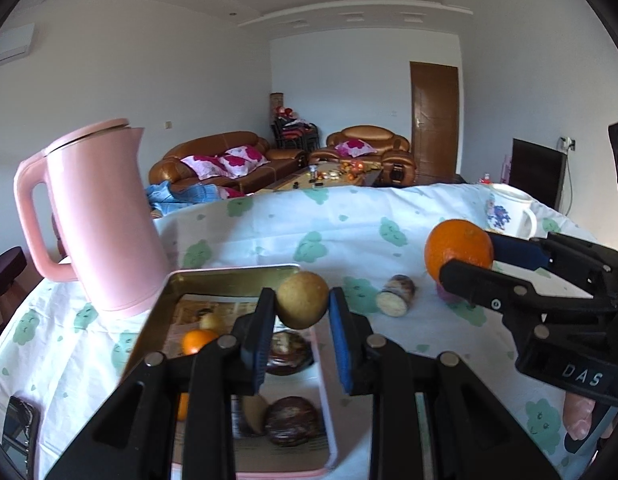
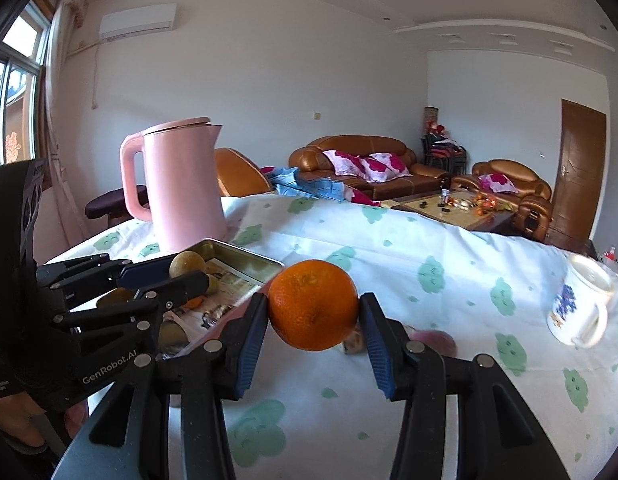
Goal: Organize fruits
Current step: 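Carry the yellow fruit and the orange over the tin box with both tools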
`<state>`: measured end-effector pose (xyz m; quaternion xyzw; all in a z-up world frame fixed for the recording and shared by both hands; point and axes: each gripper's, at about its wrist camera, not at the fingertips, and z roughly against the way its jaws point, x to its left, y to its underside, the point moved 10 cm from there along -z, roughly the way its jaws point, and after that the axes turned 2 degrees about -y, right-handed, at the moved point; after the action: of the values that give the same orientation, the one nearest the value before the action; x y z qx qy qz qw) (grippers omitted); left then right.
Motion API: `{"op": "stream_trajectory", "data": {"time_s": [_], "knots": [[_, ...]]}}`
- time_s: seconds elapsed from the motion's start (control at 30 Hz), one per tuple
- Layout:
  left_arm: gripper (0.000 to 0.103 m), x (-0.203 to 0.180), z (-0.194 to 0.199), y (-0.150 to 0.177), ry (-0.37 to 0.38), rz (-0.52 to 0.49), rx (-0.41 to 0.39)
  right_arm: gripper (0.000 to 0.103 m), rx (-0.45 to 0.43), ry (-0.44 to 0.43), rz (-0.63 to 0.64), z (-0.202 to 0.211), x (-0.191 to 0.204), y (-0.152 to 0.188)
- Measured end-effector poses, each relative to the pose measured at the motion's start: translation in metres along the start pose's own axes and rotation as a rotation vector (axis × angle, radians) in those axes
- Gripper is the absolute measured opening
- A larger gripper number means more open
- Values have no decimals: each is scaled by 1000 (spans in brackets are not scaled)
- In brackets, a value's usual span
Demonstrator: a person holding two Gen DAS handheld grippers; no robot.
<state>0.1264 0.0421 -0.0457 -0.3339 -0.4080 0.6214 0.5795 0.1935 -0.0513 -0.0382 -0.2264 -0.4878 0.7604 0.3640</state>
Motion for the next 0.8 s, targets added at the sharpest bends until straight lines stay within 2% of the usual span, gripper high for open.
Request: {"op": "stream_trajectory", "data": {"time_s": [0.4, 0.8], "knots": [[28, 41, -1, 1, -71, 29, 13, 49, 19, -69, 23, -31, 34, -18], [28, 81, -10, 10, -138, 71, 47, 49, 59, -115, 47, -59, 62, -17]]}}
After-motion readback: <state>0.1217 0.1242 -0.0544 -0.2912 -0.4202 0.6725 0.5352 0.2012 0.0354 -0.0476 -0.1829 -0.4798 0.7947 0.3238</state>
